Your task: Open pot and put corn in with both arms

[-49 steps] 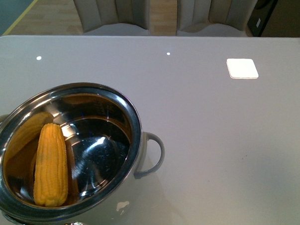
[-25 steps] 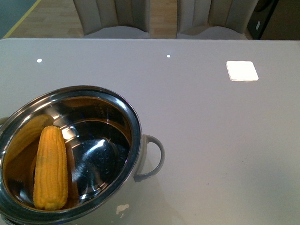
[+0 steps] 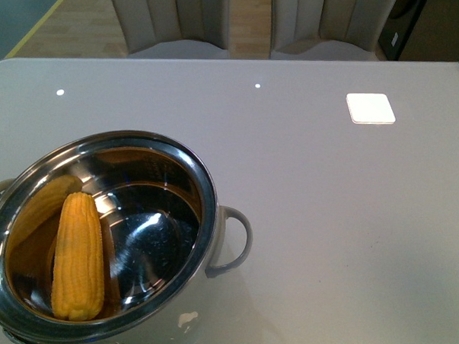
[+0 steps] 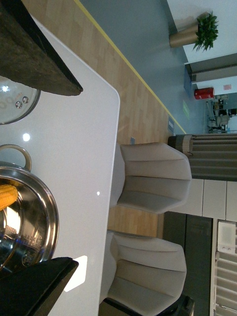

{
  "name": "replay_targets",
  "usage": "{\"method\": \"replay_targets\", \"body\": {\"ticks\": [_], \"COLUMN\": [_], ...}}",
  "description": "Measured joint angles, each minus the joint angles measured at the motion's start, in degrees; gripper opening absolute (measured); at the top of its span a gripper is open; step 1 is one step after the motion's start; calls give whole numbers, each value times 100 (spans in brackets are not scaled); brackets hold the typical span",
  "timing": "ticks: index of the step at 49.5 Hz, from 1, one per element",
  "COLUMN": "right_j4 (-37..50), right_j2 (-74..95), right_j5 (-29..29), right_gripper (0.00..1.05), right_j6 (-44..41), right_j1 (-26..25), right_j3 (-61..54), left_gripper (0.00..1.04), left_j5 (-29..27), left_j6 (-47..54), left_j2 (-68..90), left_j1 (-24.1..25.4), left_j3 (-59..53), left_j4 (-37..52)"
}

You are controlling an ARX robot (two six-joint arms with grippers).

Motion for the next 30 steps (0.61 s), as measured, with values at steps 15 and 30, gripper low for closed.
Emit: {"method": "replay_targets", "body": {"ticks": [15,30], "right_j4": [0,0], "right_j2": [0,0], "right_j5": [0,0], "right_gripper": [58,97], "right_j6": [-4,-2], "right_j1": [0,0], "right_j3": [0,0], "left_gripper": [98,98], "left_j5": [0,0], "left_j6": [0,0], "left_j2": [0,0], "left_j1": [0,0], "left_j3": [0,0], "left_j4": [0,0]}}
